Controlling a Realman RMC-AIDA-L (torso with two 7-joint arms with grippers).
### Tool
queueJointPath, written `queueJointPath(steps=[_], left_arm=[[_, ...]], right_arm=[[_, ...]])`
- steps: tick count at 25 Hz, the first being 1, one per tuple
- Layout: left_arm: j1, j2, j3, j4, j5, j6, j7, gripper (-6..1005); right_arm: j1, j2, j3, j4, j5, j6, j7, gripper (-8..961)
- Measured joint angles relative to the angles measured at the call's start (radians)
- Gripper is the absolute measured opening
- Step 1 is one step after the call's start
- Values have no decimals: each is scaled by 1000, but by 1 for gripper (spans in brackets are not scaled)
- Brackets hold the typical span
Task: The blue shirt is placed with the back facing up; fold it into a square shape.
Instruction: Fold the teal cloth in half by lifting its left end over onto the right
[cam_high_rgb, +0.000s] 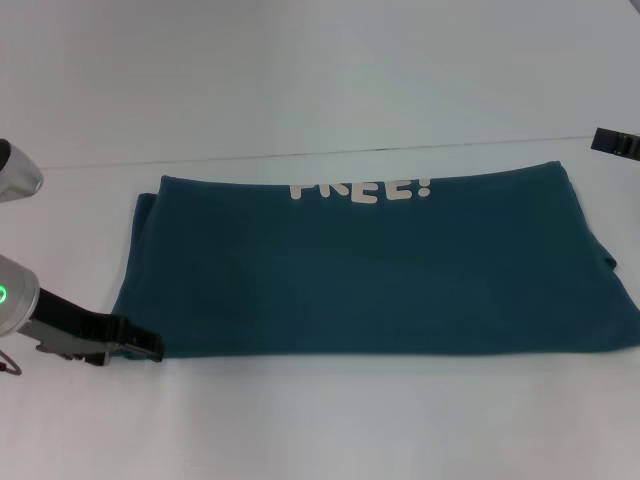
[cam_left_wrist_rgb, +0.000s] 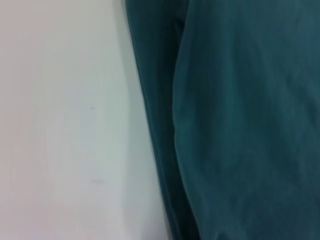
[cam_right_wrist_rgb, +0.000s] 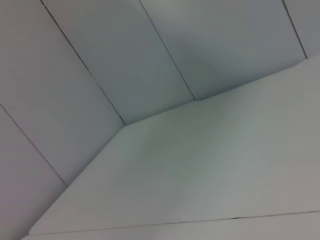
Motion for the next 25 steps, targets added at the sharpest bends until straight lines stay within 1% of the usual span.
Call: queueJointPath(steps=[8,17,25], left_arm=[[-1,0,0,0,1,4,0,878],[-5,6,0,6,26,32,0,877],[-15,0,15,5,27,40,4,878]], right_arm=[[-1,0,0,-1,0,-1,0,904],[-1,0,0,-4,0,-4,9,904],[2,0,0,-4,0,0,9,904]])
